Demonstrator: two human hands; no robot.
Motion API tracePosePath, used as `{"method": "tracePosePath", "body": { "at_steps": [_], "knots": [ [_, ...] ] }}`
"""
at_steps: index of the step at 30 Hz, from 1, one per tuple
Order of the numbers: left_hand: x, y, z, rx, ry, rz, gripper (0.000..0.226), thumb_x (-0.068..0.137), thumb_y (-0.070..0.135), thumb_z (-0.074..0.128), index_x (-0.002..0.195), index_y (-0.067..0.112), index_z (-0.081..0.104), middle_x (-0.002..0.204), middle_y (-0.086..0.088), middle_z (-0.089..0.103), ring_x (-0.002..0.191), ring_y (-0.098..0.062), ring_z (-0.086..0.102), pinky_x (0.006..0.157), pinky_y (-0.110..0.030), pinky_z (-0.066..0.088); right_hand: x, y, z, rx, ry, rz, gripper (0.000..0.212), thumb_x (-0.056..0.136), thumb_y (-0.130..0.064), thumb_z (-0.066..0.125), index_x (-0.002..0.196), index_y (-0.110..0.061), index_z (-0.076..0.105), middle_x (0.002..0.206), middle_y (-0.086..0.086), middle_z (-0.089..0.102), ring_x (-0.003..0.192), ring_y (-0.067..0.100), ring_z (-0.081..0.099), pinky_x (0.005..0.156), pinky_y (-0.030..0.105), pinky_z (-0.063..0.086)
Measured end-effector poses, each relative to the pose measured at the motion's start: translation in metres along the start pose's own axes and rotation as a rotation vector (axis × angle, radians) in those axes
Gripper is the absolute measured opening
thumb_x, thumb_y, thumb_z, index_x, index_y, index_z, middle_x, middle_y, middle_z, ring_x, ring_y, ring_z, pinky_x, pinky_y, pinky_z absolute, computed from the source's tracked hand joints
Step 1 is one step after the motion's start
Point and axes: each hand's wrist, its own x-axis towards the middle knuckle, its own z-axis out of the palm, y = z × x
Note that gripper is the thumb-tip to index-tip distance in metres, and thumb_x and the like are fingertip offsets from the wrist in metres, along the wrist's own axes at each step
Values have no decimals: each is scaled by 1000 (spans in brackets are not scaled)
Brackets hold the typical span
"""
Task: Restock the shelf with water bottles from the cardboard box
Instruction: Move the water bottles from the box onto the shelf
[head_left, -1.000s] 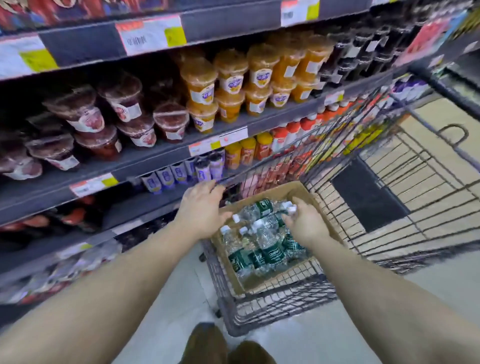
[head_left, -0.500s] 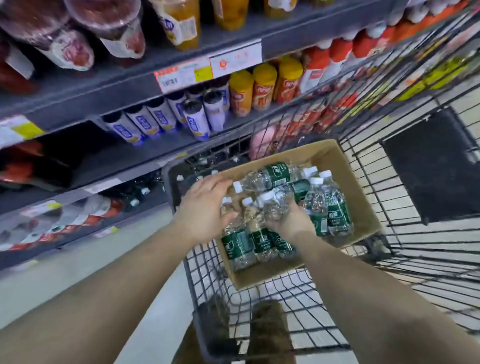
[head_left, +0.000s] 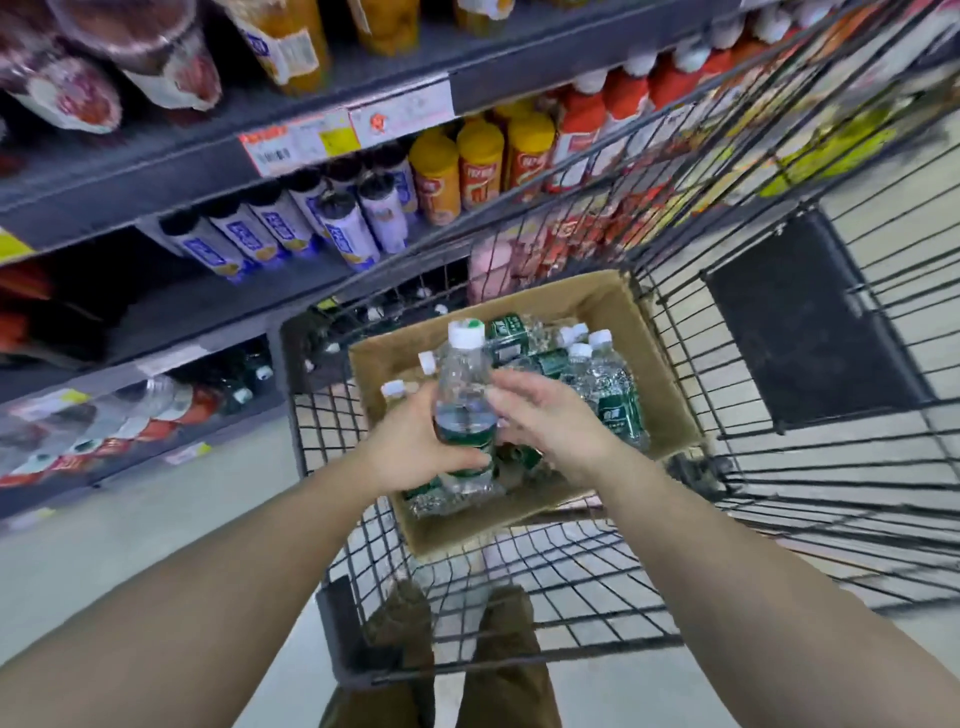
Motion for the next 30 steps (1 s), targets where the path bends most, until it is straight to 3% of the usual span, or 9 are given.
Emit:
{"method": "tracePosePath", "body": {
  "at_steps": [5, 8, 11, 14, 18, 21, 23, 27, 30],
  "knots": [
    [0, -16, 0, -193, 35, -72, 89, 58, 47, 92, 130, 19, 47, 117, 9, 67, 106, -10, 65, 103, -36, 49, 19, 38, -43, -304, 549, 184, 67, 91, -42, 63, 145, -12, 36, 141, 10, 48, 124, 27, 51, 102, 38, 42],
    [-1, -30, 4, -230, 85, -96, 61, 73, 17, 87, 118, 18, 46, 102, 12, 62, 95, -6, 61, 97, -28, 46, 38, 70, -40, -427, 477, 385, 81, 85, -45, 69, 144, -8, 28, 137, 15, 49, 115, 33, 56, 90, 43, 50],
    [-2, -44, 5, -269, 139, -87, 67, 70, 19, 88, 121, 18, 45, 108, 9, 63, 104, -13, 62, 99, -29, 46, 53, 88, -29, -414, 549, 386, 80, 73, -53, 76, 128, -13, 33, 116, 11, 55, 86, 27, 63, 70, 41, 56],
    [-6, -52, 4, -295, 153, -111, 83, 59, 36, 93, 126, 15, 49, 115, 7, 67, 108, -12, 64, 102, -33, 48, 57, 89, -29, -414, 609, 376, 73, 73, -47, 80, 119, -13, 35, 115, 14, 58, 89, 30, 64, 76, 45, 58],
    [-26, -44, -1, -348, 193, -101, 83, 65, 26, 92, 133, 12, 47, 117, 3, 66, 108, -14, 64, 103, -37, 48, 29, 66, -30, -324, 491, 219, 82, 80, -37, 77, 141, -7, 32, 132, 12, 53, 107, 27, 57, 87, 32, 47],
    [-56, -29, -15, -378, 239, -71, 75, 71, 18, 88, 133, 15, 45, 111, 8, 63, 101, -9, 62, 90, -20, 46, -6, 20, -16, -275, 298, 46, 82, 78, -35, 79, 143, -13, 33, 139, 9, 49, 117, 25, 53, 84, 20, 44],
    [-84, -19, -34, -394, 275, -39, 68, 72, 18, 87, 127, 19, 48, 105, 12, 63, 94, -3, 61, 79, -13, 44, -28, -19, 0, -307, 174, -49, 86, 78, -38, 78, 146, -15, 31, 145, 7, 43, 128, 24, 46, 94, 26, 39],
    [-151, -18, -82, -439, 397, 10, 59, 71, 21, 89, 117, 25, 53, 110, 10, 67, 106, -14, 64, 93, -30, 50, -63, -103, 54, -348, -11, -226, 89, 78, -40, 78, 149, -18, 28, 152, 7, 35, 135, 22, 39, 103, 37, 39],
    [-215, -34, -120, -494, 534, 15, 63, 63, 33, 91, 113, 26, 52, 106, 8, 69, 99, -20, 67, 80, -35, 56, -86, -153, 113, -379, -131, -351, 85, 80, -35, 77, 148, -17, 28, 152, 4, 34, 138, 20, 34, 99, 30, 34]
  ]
}}
